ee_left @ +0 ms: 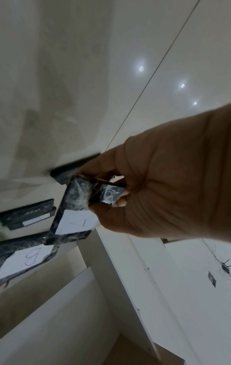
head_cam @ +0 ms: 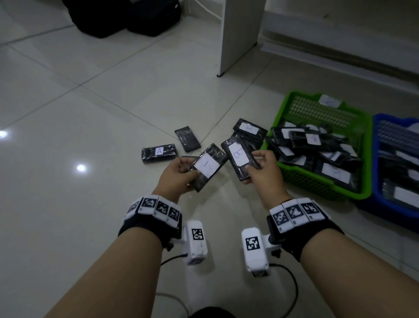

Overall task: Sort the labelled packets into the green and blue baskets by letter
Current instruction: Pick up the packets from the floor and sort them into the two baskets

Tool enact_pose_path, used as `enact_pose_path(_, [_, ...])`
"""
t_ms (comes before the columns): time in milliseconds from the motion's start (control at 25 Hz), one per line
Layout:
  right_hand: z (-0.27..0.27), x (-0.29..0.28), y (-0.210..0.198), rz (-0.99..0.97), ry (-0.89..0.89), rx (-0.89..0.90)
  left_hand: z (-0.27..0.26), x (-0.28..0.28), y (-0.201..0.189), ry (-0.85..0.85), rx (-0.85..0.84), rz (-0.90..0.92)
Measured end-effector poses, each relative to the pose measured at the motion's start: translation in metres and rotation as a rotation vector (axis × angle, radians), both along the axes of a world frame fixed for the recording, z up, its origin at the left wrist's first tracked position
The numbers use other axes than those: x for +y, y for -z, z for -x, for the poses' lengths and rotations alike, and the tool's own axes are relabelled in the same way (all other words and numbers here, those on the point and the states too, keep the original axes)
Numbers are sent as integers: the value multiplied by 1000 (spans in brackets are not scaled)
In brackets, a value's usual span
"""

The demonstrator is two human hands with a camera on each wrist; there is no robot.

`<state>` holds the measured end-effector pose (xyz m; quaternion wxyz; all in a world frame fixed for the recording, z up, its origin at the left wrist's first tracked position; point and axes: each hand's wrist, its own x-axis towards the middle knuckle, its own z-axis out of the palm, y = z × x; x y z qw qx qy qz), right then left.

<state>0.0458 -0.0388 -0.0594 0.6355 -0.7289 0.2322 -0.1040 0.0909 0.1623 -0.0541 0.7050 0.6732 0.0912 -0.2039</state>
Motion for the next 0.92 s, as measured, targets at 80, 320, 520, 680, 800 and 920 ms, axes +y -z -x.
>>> enact_pose_path(80, [8, -9, -13, -35, 34, -35, 4, -13, -9, 8, -28, 68])
enact_pose_path(320, [24, -68, -43, 58, 189, -136, 7, -71, -28, 43, -87, 193])
enact_pose_path(520, [20, -153, -40, 143, 416, -95, -2, -134, -40, 19, -86, 287])
enact_pose_path(680, [14, -204, -40, 45, 436, 16, -15, -195, -52, -17, -90, 289])
enact_pose_path(800, [15, -234, -40, 25, 401, 68, -24, -250, -60, 31, -65, 299])
enact_pose_path(920, [26, -267, -35, 207, 425, 144, -24, -309, -64, 129, -70, 265])
